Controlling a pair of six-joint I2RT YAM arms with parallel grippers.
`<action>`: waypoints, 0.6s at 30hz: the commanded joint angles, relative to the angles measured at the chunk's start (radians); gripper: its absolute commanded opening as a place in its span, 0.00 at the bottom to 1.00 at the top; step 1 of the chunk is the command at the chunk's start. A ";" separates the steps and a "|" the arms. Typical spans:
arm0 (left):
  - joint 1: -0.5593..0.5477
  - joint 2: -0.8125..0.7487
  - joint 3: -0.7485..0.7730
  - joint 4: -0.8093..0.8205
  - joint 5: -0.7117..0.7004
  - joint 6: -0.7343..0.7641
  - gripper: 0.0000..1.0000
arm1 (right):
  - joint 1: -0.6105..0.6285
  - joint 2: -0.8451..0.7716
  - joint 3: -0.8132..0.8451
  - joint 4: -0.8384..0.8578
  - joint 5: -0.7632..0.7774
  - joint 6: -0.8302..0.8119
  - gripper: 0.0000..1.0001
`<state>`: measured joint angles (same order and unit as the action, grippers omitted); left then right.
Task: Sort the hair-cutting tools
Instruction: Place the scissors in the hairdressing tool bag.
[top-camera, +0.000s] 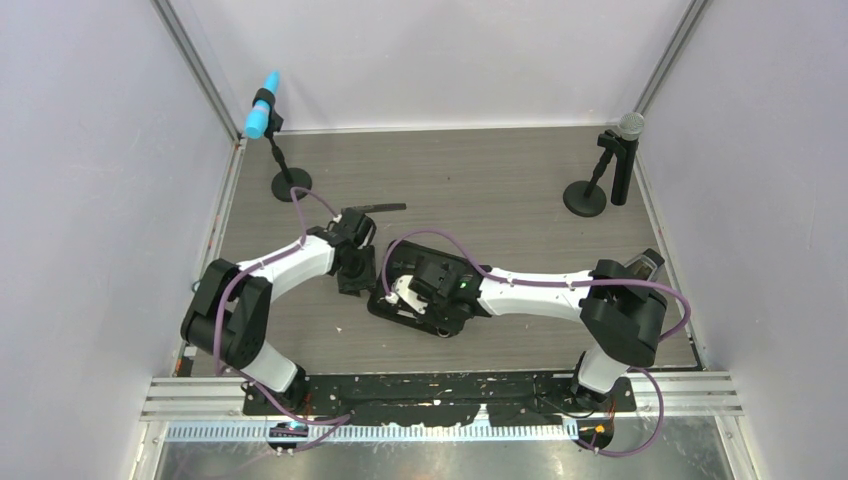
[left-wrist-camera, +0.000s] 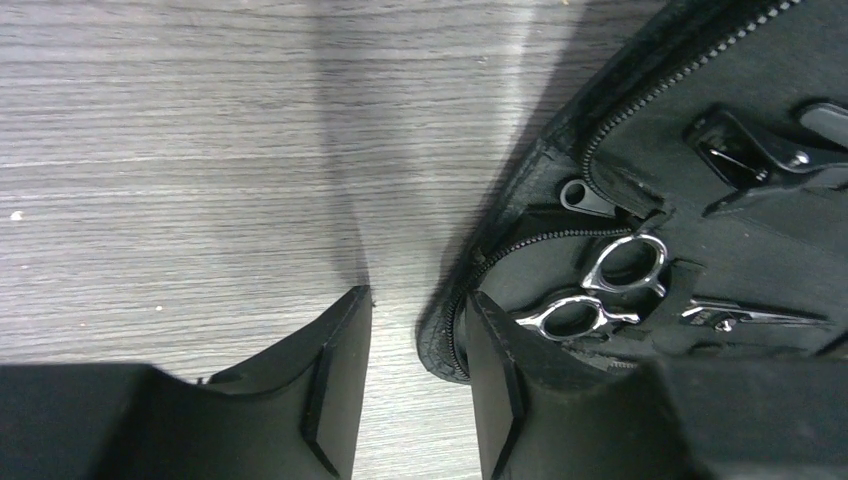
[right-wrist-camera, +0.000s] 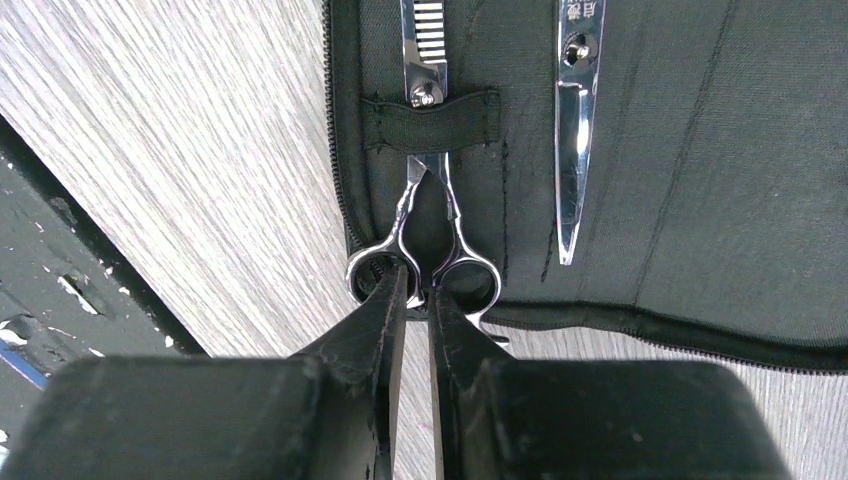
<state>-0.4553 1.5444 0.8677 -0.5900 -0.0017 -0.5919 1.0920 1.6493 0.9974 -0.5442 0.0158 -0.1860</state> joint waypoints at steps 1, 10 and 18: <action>0.009 -0.046 -0.002 0.048 0.093 0.008 0.44 | 0.009 -0.015 0.039 -0.036 0.022 -0.005 0.18; 0.009 -0.015 -0.038 0.048 0.116 -0.011 0.37 | 0.021 0.000 0.056 -0.040 0.034 0.000 0.17; 0.009 0.035 -0.003 0.004 0.049 0.002 0.17 | 0.022 0.000 0.025 -0.055 0.063 -0.001 0.15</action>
<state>-0.4511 1.5497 0.8436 -0.5663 0.0944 -0.6003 1.1091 1.6497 1.0138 -0.5781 0.0460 -0.1852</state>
